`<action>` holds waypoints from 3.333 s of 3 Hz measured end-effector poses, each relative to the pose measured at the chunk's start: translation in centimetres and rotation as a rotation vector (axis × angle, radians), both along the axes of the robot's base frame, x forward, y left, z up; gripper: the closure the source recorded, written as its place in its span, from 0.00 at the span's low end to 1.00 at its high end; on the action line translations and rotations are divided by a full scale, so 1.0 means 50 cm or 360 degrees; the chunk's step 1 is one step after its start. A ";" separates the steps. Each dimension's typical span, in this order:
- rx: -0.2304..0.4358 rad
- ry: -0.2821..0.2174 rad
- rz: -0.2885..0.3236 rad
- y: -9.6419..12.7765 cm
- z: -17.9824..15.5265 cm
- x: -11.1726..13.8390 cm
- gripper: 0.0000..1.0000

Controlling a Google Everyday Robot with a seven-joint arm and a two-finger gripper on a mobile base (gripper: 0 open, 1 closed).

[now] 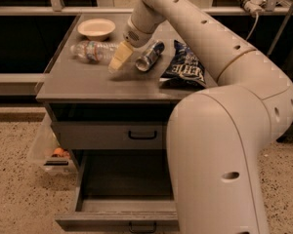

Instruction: Place water bottle into middle drawer

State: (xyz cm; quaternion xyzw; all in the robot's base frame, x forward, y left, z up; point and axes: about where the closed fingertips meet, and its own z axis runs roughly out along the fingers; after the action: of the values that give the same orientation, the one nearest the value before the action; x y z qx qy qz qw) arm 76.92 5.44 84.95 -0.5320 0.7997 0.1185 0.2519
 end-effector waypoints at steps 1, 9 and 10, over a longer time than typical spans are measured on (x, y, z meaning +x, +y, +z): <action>0.0004 0.0025 0.0047 0.017 -0.021 0.001 0.00; -0.0278 -0.0257 0.0170 0.057 0.026 0.114 0.00; -0.0303 -0.0316 0.0233 0.079 0.044 0.125 0.00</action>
Offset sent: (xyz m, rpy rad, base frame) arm 0.0010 0.0103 -0.0087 0.0132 0.0124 0.0521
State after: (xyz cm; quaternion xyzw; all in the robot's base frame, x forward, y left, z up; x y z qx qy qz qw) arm 83.19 9.37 87.14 -0.6195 0.7375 0.0070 0.2689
